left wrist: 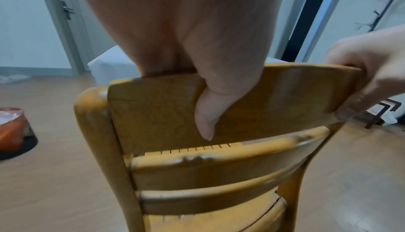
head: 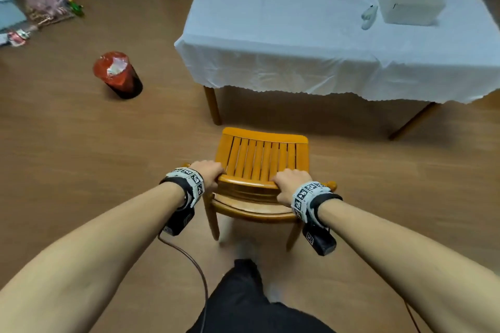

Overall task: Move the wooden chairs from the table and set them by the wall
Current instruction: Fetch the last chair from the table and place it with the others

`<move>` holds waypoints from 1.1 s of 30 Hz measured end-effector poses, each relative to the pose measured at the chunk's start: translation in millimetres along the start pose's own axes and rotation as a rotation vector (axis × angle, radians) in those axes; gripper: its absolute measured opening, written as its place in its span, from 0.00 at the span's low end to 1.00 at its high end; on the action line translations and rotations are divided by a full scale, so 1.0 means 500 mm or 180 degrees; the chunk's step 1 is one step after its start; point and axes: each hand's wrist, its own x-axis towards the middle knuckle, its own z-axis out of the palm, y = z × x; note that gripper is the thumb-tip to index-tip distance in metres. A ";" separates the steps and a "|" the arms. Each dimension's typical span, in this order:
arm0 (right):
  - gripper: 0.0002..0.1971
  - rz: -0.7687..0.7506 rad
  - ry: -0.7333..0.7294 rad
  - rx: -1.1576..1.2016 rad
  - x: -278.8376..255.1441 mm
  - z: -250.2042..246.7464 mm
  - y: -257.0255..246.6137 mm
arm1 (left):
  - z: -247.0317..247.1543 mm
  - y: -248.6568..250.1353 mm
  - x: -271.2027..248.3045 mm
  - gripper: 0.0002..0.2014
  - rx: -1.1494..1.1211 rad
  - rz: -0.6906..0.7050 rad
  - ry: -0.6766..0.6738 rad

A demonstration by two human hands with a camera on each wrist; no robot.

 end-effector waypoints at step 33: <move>0.15 -0.1440 -0.0172 -0.1272 0.315 -0.198 -0.045 | 0.059 -0.018 -0.031 0.16 -0.1505 -0.1616 0.0258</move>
